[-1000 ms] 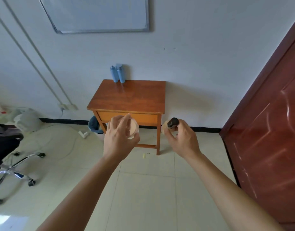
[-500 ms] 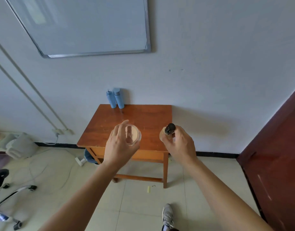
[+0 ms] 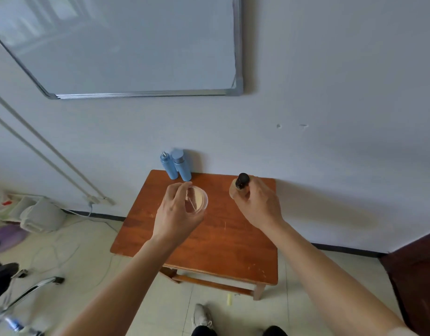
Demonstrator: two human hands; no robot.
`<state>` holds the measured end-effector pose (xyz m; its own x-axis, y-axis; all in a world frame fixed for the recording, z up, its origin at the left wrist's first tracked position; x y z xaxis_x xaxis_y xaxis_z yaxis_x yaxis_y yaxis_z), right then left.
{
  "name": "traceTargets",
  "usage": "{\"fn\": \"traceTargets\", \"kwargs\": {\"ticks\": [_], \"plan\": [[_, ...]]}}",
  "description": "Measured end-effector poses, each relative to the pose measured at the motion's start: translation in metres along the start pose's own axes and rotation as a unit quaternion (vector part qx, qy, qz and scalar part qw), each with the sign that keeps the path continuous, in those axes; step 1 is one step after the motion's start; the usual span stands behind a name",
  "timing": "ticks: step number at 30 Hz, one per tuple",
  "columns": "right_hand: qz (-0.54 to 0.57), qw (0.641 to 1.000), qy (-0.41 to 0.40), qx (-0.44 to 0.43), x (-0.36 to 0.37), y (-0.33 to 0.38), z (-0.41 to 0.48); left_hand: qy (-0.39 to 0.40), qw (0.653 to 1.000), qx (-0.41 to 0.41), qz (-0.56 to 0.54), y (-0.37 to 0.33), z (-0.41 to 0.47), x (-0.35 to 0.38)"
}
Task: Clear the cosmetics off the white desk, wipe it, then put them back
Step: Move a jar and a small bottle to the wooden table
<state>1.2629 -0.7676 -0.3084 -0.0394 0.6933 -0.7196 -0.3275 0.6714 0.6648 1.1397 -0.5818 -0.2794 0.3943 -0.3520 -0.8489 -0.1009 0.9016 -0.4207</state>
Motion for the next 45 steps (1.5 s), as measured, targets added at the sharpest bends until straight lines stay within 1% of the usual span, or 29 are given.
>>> {"fn": "traceTargets", "kwargs": {"ticks": [5,7,10,14,20,25,30,36,39,43,45], "plan": [[-0.003,0.999,0.027,0.017,0.044,-0.006,0.04,0.052,0.998,-0.016,-0.018,0.058,0.051,0.038],[-0.016,0.998,0.046,0.033,0.067,-0.012,0.057,0.087,0.996,-0.02,-0.011,0.085,0.074,0.059],[-0.025,0.994,0.058,0.089,0.099,-0.02,0.078,0.134,0.991,-0.001,0.025,0.119,0.104,0.091],[-0.031,0.987,0.068,0.143,0.14,-0.025,0.094,0.185,0.982,-0.001,0.039,0.157,0.129,0.128],[-0.023,0.971,0.089,0.221,0.199,-0.03,0.11,0.257,0.966,0.007,0.007,0.196,0.148,0.183],[-0.03,0.964,0.096,0.245,0.234,-0.037,0.125,0.279,0.96,0.032,0.012,0.203,0.163,0.208],[-0.038,0.961,0.081,0.26,0.25,-0.044,0.141,0.294,0.955,0.024,0.008,0.211,0.173,0.226],[-0.04,0.956,0.068,0.282,0.261,-0.057,0.154,0.295,0.955,0.02,0.005,0.222,0.181,0.238],[-0.05,0.956,0.066,0.28,0.264,-0.053,0.159,0.275,0.96,0.042,-0.002,0.224,0.182,0.235],[-0.06,0.951,0.106,0.284,0.26,-0.048,0.154,0.279,0.958,0.073,0.006,0.22,0.181,0.224],[-0.076,0.949,0.122,0.282,0.249,-0.045,0.148,0.267,0.96,0.088,0.007,0.213,0.178,0.212]]}}
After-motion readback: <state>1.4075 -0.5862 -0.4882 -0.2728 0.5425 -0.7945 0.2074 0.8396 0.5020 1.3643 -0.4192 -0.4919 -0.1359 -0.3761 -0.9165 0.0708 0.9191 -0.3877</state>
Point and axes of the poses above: each hand's wrist, its own z-axis towards the middle knuckle, its own x-axis out of the palm, y = z × x, the point moved 6 cm from there along z, towards the middle knuckle, and after that the axes turned 9 degrees about x, right-handed, at the moved point
